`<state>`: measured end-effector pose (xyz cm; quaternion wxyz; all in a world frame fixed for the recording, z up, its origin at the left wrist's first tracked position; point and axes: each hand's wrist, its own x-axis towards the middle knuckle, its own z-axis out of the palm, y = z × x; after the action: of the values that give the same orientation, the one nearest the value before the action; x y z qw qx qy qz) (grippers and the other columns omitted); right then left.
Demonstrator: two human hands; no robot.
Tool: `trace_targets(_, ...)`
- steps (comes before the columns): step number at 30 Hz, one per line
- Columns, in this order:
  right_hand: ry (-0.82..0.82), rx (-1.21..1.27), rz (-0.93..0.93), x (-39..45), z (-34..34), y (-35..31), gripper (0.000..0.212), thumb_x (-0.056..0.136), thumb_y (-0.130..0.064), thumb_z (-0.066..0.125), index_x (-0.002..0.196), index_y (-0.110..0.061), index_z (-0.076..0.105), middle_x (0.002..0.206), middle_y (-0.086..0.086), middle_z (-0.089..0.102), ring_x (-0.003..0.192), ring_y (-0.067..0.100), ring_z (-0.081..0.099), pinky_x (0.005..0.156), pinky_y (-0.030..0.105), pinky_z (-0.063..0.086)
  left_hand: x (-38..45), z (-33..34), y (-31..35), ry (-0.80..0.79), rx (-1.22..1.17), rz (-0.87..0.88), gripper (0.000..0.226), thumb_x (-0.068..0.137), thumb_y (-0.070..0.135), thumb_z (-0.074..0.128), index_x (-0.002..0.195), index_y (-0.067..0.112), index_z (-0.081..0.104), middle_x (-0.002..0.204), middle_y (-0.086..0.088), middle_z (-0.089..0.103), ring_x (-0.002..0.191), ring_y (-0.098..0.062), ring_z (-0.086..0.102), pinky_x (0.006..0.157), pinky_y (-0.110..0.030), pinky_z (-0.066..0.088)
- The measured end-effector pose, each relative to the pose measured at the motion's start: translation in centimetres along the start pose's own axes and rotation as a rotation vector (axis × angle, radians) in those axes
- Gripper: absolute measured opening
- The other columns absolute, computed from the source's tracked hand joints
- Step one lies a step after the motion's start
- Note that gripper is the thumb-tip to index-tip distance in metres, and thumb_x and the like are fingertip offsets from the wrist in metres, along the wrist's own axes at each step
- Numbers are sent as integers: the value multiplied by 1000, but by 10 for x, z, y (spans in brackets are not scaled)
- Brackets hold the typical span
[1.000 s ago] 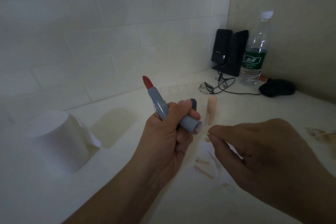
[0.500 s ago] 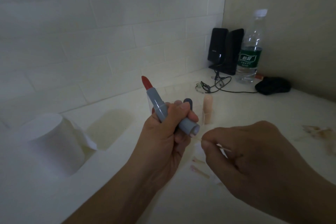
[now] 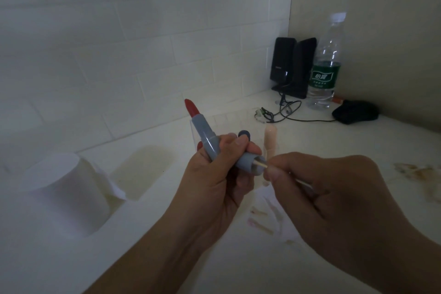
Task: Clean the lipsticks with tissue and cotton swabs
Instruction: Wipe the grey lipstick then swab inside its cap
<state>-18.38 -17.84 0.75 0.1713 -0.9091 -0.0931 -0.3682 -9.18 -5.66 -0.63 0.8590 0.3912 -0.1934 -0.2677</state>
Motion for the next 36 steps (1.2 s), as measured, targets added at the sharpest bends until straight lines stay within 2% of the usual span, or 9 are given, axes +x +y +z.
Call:
trace_targets(5, 51, -36, 13, 0, 0, 3, 25, 85, -28, 47, 71, -20, 66, 40, -12, 37, 31, 7, 36, 44, 13, 33, 1, -2, 1, 13, 21, 29, 17, 82, 17, 58, 80, 0, 56, 67, -10, 59, 44, -10, 53, 42, -16, 47)
trace_targets(8, 35, -63, 13, 0, 0, 4, 26, 83, -28, 47, 67, -20, 66, 40, -13, 36, 29, 3, 34, 46, 10, 31, 1, -3, 2, 7, 46, 47, 17, 81, 17, 58, 73, 3, 60, 67, -10, 61, 44, -10, 52, 42, -16, 47)
trace_targets(11, -23, -101, 61, -1, 0, 4, 24, 84, -30, 51, 66, -23, 65, 38, -13, 40, 29, 1, 34, 38, 9, 26, 0, 0, 4, -24, 34, 67, 18, 85, 14, 54, 74, 1, 56, 67, -11, 59, 44, -11, 53, 42, -17, 47)
trace_targets(16, -48, -85, 62, -1, -1, 2, 27, 82, -33, 45, 63, -25, 63, 40, -15, 27, 30, 2, 29, 41, 6, 24, 0, 1, 5, -19, -5, 90, 15, 84, 13, 56, 73, 5, 48, 68, -10, 58, 46, -14, 56, 42, -17, 48)
trace_targets(21, -80, 18, 54, 0, -4, 1, 26, 81, -34, 45, 62, -25, 60, 41, -16, 24, 32, 4, 29, 41, 1, 24, 2, -3, 1, -13, 33, 98, 25, 87, 16, 61, 62, 14, 58, 68, -8, 61, 51, -15, 59, 43, -18, 49)
trace_targets(24, -54, 33, 65, 2, -4, 4, 25, 81, -34, 45, 64, -25, 62, 43, -24, 24, 31, -4, 27, 42, -4, 22, 2, -2, 2, -38, 31, 106, 18, 82, 15, 61, 65, 14, 54, 70, -9, 61, 52, -15, 59, 43, -18, 48)
trace_targets(30, -24, -58, 54, 2, -6, 7, 26, 83, -31, 47, 64, -23, 64, 37, -15, 31, 28, 7, 33, 41, 7, 30, 3, -5, 3, -29, 51, 113, 17, 82, 15, 60, 68, 14, 51, 71, -9, 61, 50, -13, 56, 44, -19, 48)
trace_targets(33, -24, -96, 53, 3, -6, 8, 21, 81, -25, 55, 63, -22, 65, 37, -16, 30, 28, 4, 30, 41, 2, 27, 3, -6, 4, -16, 74, 128, 17, 81, 17, 60, 69, 13, 50, 71, -9, 61, 50, -13, 54, 44, -19, 47)
trace_targets(36, 28, -19, 47, 2, -11, 5, 23, 80, -26, 51, 61, -21, 64, 37, -14, 38, 37, 11, 44, 45, -3, 28, 5, -8, 6, 12, 136, 144, 23, 85, 21, 66, 73, 12, 48, 71, -8, 63, 52, -13, 52, 46, -19, 48)
